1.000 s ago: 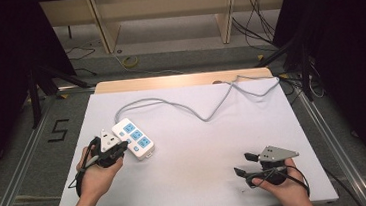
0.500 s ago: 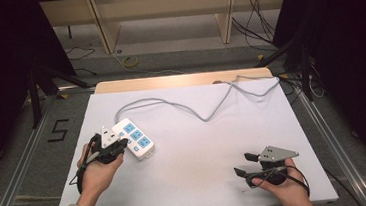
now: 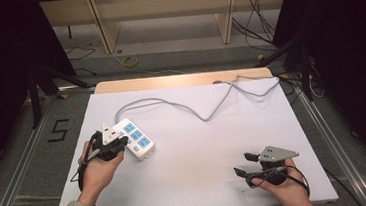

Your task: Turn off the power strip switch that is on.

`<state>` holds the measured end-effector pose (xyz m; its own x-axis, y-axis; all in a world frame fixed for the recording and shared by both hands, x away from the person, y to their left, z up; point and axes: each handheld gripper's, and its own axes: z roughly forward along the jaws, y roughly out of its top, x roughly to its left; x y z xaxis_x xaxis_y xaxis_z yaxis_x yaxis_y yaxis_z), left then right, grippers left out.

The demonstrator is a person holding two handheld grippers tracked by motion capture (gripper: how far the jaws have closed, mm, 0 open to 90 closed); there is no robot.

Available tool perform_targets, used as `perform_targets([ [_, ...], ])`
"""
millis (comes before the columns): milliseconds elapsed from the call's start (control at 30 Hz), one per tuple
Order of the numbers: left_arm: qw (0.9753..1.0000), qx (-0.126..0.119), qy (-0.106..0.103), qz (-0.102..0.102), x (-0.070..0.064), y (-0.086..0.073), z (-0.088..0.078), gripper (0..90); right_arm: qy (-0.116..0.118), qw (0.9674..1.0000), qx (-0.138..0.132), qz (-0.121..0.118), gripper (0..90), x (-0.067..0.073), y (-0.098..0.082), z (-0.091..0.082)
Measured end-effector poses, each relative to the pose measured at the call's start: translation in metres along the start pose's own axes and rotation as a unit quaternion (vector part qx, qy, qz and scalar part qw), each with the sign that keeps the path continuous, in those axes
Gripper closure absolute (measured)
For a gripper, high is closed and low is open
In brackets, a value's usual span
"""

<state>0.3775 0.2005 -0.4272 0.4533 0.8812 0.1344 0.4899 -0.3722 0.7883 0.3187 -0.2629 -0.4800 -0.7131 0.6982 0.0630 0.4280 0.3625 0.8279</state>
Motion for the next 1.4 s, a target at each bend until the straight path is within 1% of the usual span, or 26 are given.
perform_targets([
  [633,1.0,0.002,-0.002,0.0,0.002,0.008,0.009,89.5,0.0,1.0,0.001,0.001,33.8,0.0,0.0,0.0],
  [1267,0.9999,0.009,0.005,-0.005,0.006,0.013,0.017,89.5,0.001,1.0,0.0,-0.001,33.8,0.0,0.0,0.0],
  [1400,0.9999,0.011,0.006,-0.004,0.007,0.013,0.019,89.5,0.001,1.0,0.0,-0.001,33.8,0.0,0.0,0.0],
])
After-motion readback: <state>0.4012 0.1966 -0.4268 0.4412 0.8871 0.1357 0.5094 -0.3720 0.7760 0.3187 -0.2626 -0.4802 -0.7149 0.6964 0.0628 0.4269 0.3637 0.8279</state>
